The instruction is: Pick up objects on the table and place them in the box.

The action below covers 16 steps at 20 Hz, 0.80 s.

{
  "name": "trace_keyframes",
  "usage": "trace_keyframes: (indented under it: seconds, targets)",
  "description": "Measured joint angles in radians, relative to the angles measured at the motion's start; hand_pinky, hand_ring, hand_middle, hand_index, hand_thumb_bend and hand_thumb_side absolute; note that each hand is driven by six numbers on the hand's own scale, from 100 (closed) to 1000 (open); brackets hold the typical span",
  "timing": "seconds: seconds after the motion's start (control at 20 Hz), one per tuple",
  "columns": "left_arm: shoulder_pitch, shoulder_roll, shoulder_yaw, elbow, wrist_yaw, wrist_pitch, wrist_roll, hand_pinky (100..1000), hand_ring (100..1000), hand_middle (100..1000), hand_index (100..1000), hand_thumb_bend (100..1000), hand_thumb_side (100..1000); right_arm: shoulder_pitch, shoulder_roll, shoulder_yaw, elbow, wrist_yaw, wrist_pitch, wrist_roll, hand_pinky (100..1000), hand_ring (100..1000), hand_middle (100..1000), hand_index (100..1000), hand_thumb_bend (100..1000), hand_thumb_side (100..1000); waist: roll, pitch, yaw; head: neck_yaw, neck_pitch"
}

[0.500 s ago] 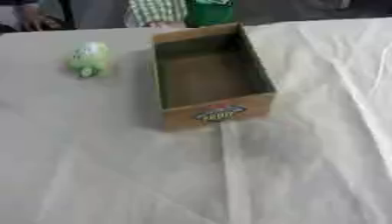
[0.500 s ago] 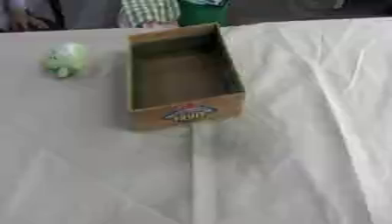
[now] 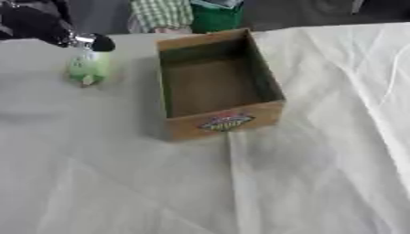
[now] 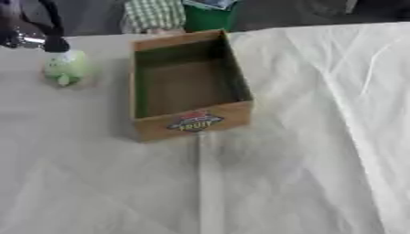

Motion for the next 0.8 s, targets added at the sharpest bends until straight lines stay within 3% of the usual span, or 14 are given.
trace_keyframes:
  seconds: [0.35, 0.8]
  targets:
    - [-0.028, -0.011, -0.044, 0.113, -0.055, -0.011, -0.015, 751, 961, 1000, 1000, 669, 716, 0.0, -0.003, 0.001, 0.0, -0.004, -0.005, 0.005, 841, 783, 817, 923, 100, 734, 0.001, 0.0, -0.002, 0.0, 0.0]
    - [-0.058, -0.027, -0.059, 0.246, -0.167, -0.008, -0.018, 708, 901, 944, 1000, 703, 694, 0.0, -0.005, 0.006, 0.0, -0.006, -0.008, 0.008, 841, 781, 813, 921, 100, 731, 0.002, 0.001, -0.004, 0.002, -0.003]
